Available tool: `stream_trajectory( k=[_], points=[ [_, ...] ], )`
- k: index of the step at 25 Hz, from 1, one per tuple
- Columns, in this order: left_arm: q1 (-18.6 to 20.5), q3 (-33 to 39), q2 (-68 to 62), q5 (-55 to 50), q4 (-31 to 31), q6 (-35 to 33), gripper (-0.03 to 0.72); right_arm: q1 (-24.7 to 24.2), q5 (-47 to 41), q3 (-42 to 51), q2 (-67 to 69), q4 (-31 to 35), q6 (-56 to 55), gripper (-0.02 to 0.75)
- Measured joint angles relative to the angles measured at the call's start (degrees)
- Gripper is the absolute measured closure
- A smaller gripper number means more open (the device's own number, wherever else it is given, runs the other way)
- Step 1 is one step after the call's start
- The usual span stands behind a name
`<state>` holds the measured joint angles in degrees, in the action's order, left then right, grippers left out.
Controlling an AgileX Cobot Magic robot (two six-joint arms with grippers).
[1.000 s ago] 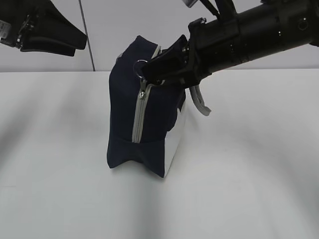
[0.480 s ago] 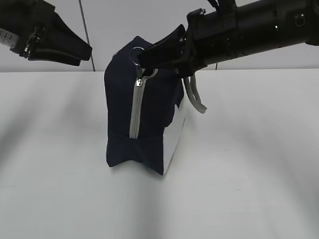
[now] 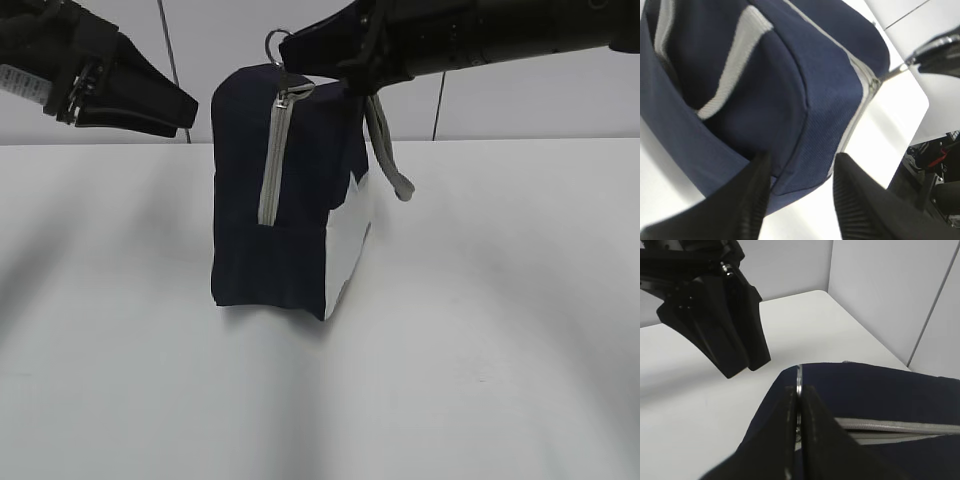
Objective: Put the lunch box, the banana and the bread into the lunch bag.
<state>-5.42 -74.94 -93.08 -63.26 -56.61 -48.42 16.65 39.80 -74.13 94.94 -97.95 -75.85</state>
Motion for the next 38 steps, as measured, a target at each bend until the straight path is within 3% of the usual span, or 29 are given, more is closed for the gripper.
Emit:
stream_trajectory(
  k=[7, 13, 22, 35, 38],
  points=[
    [-0.29, 0.00, -0.68, -0.29, -0.60, -2.14, 0.375, 0.00, 0.97, -0.35, 1.08, 0.03, 0.09, 0.754],
    [-3.56, 0.00, -2.34, 1.41, -0.72, -6.50, 0.334, 0.00, 1.09, -0.35, 1.08, 0.03, 0.09, 0.754],
    [-3.96, 0.00, -5.43, 2.93, -0.99, -7.91, 0.343, 0.00, 1.35, -0.35, 1.08, -0.16, -0.21, 0.754],
    [-4.87, 0.00, -5.68, 2.92, -2.70, -8.48, 0.557, 0.00, 1.54, -0.35, 1.08, -0.29, -0.59, 0.754],
    [-5.32, 0.00, -5.68, 2.97, -2.54, -8.48, 0.648, 0.00, 1.54, -0.35, 1.08, -0.29, -0.83, 0.754]
  ],
)
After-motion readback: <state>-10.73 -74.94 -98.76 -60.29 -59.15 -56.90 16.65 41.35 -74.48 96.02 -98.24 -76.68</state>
